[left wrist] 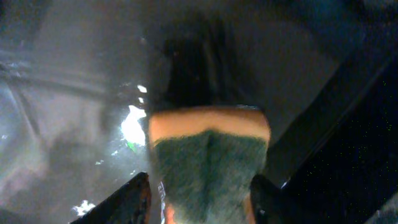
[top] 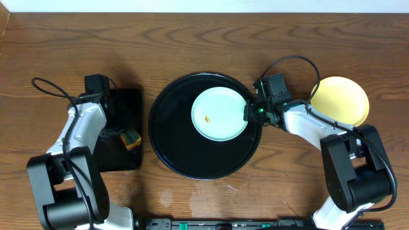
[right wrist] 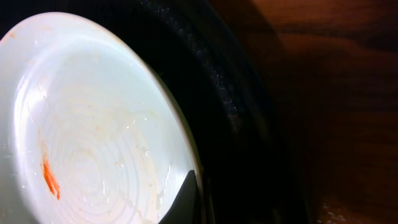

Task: Clean dirty plates on tray and stack at the side
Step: 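Grasp the sponge from the black tray with the left gripper, then move the sponge with the left gripper onto the blue plate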

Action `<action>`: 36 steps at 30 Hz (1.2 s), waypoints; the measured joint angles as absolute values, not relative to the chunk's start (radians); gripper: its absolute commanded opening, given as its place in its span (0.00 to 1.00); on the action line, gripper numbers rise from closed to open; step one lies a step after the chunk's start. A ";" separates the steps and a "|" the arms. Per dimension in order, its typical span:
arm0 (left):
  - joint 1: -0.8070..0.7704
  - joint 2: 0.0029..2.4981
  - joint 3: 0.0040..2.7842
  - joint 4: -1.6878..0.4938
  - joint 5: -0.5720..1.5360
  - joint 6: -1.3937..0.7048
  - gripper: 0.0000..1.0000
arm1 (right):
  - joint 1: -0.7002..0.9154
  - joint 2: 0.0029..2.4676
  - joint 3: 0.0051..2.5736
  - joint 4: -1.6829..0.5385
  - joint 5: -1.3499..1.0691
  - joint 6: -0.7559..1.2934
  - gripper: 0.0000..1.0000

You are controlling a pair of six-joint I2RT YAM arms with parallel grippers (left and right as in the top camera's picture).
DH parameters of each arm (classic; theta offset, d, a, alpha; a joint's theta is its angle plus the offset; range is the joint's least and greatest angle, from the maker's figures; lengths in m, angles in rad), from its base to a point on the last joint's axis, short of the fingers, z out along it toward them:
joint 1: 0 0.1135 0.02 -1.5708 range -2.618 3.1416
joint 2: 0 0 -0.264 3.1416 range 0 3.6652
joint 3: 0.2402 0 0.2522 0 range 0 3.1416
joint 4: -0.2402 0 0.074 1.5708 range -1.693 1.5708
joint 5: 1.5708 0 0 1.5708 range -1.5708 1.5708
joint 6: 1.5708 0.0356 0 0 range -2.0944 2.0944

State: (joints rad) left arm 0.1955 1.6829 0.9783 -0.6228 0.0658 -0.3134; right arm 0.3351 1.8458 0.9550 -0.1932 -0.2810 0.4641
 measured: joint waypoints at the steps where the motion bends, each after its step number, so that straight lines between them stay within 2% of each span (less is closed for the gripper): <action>1: 0.191 1.689 0.966 -0.604 0.068 -0.315 0.27 | 0.335 1.846 0.955 -0.194 -0.281 0.464 0.01; 2: 0.186 1.697 0.953 -0.593 0.069 -0.310 0.15 | 0.335 1.846 0.955 -0.194 -0.281 0.464 0.01; 3: 0.182 1.705 0.942 -0.587 0.070 -0.312 0.08 | 0.335 1.846 0.955 -0.194 -0.281 0.464 0.01; 4: 0.179 1.711 0.935 -0.586 0.069 -0.311 0.08 | 0.335 1.846 0.955 -0.193 -0.281 0.464 0.01; 8: 0.175 1.714 0.932 -0.606 0.069 -0.314 0.07 | 0.335 1.846 0.955 -0.194 -0.281 0.464 0.01; 13: 0.175 1.714 0.969 -0.733 0.072 -0.313 0.07 | 0.335 1.846 0.955 -0.193 -0.281 0.464 0.01; 20: 0.128 1.673 1.169 -0.926 0.126 -0.254 0.07 | 0.335 1.846 0.955 -0.193 -0.281 0.464 0.01; 28: -0.138 1.585 1.256 -0.802 0.264 -0.228 0.08 | 0.335 1.846 0.955 -0.193 -0.281 0.464 0.02; 31: -0.236 1.617 1.255 -0.749 0.285 -0.242 0.08 | 0.335 1.846 0.955 -0.193 -0.284 0.465 0.09; 34: -0.322 1.673 1.255 -0.681 0.293 -0.279 0.07 | 0.335 1.846 0.955 -0.189 -0.289 0.463 0.09; 36: -0.371 1.723 1.255 -0.650 0.295 -0.310 0.08 | 0.334 1.846 0.955 -0.176 -0.291 0.450 0.16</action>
State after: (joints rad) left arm -0.3710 1.7233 1.2552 -0.6498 0.2947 -0.3103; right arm 0.3336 1.8462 0.9546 -0.1757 -0.2909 0.4500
